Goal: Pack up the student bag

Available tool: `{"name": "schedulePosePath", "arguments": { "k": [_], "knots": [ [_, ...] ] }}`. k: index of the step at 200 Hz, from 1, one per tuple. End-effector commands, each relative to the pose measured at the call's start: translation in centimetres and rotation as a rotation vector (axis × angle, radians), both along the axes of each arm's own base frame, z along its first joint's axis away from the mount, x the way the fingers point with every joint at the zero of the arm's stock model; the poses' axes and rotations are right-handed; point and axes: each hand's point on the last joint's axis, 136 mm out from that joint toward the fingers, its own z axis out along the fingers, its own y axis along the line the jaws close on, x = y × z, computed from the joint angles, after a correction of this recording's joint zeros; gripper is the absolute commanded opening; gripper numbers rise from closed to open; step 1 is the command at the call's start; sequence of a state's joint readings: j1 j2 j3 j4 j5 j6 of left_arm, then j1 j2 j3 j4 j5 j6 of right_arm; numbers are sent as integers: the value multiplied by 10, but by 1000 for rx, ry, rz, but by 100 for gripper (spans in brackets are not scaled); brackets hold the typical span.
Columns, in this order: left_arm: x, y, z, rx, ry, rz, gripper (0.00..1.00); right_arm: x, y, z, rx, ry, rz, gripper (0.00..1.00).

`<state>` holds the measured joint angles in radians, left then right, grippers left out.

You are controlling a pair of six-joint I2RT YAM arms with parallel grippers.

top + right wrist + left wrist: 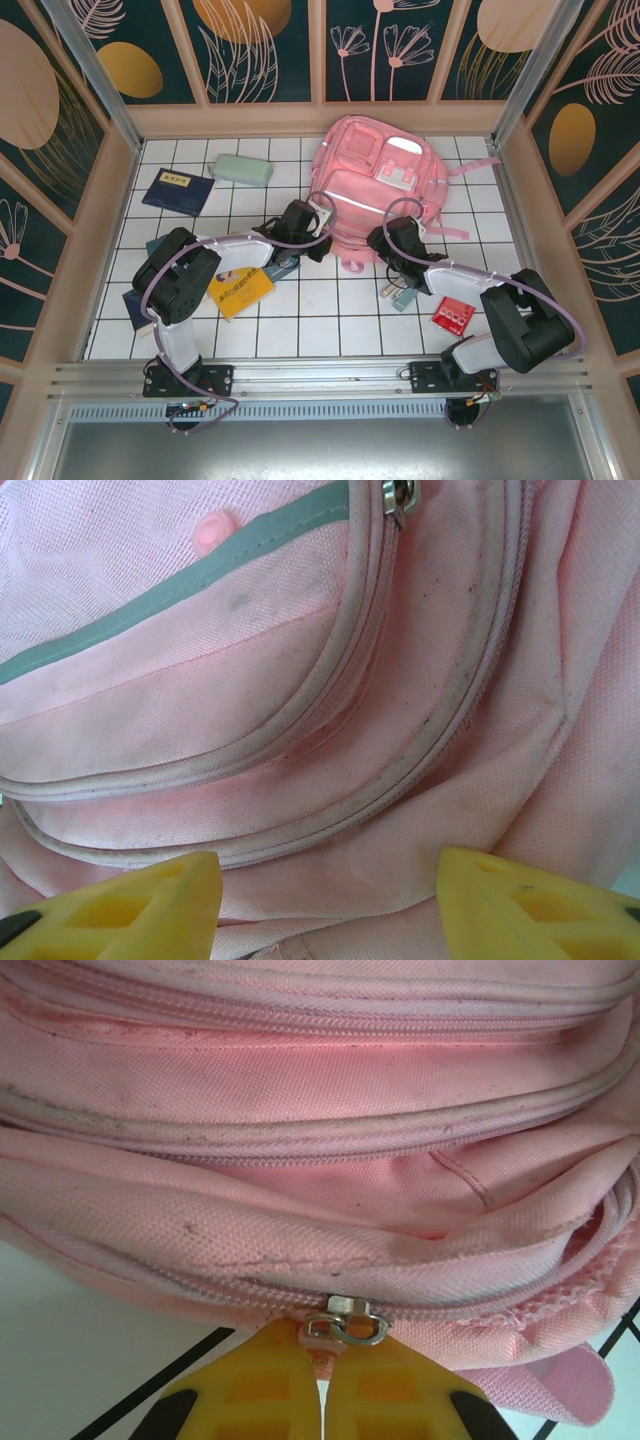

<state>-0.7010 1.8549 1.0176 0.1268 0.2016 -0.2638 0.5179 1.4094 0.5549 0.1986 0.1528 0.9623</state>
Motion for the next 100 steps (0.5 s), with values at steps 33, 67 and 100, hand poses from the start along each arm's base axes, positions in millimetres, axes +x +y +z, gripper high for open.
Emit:
{"name": "schedulePosePath", "arguments": {
  "k": [33, 67, 100],
  "knots": [
    [-9, 1, 36, -82, -20, 5, 0, 1, 4, 26, -21, -64, 23, 59],
    [-14, -4, 47, -121, -9, -16, 0, -12, 23, 35, -11, -84, 72, 60],
    [-16, -4, 44, -122, 8, -15, 0, -18, 46, 34, 3, -79, 131, 60]
  ]
}}
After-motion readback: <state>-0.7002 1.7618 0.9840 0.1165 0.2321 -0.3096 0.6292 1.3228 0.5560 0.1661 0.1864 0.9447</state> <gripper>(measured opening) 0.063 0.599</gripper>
